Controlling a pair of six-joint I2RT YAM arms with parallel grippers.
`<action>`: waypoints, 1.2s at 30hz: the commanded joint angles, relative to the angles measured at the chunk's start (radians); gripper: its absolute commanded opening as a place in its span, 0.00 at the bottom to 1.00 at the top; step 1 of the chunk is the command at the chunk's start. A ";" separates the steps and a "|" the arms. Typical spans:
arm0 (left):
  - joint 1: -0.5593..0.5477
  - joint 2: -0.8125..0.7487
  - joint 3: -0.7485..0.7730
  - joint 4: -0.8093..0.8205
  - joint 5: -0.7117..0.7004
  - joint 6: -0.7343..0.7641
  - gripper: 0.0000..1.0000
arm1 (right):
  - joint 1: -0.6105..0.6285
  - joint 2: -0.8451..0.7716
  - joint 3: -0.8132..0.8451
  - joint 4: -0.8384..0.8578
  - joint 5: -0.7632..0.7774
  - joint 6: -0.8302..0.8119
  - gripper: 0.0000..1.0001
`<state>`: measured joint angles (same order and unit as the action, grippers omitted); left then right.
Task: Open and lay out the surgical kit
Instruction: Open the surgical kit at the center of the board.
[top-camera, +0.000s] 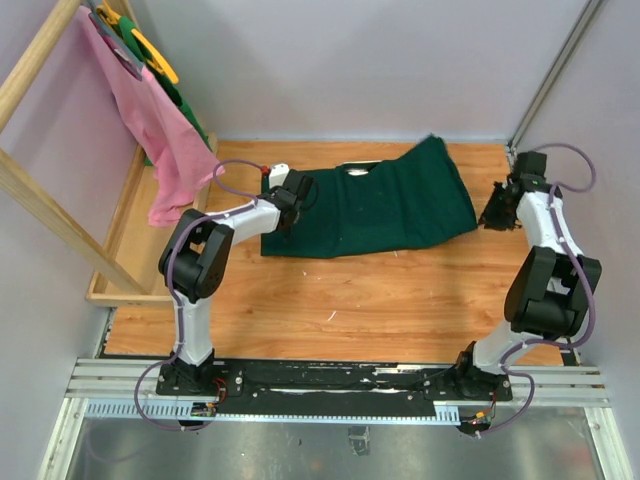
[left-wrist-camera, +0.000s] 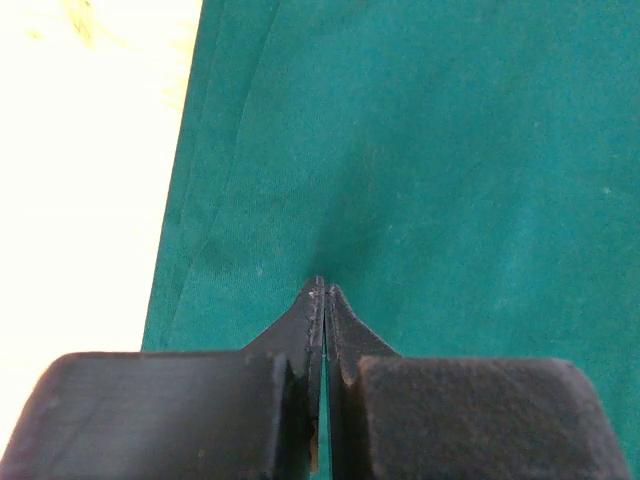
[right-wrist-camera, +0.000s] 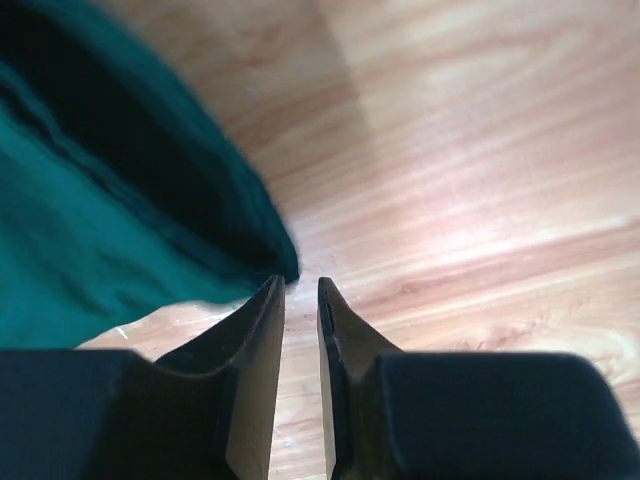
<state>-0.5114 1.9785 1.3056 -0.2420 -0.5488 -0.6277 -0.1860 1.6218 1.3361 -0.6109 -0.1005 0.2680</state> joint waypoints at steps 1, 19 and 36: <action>0.011 0.005 0.047 -0.014 -0.033 0.041 0.01 | -0.126 0.045 -0.089 0.035 -0.117 0.070 0.22; 0.045 0.158 0.512 0.005 0.328 0.260 0.65 | 0.063 0.391 0.417 0.100 -0.390 0.075 0.57; 0.125 0.439 0.756 0.055 0.599 0.248 0.70 | 0.233 0.889 0.950 0.192 -0.480 0.131 0.62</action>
<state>-0.3889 2.4207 2.0499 -0.2550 -0.0353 -0.3969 0.0059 2.4847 2.2364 -0.4881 -0.5285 0.3683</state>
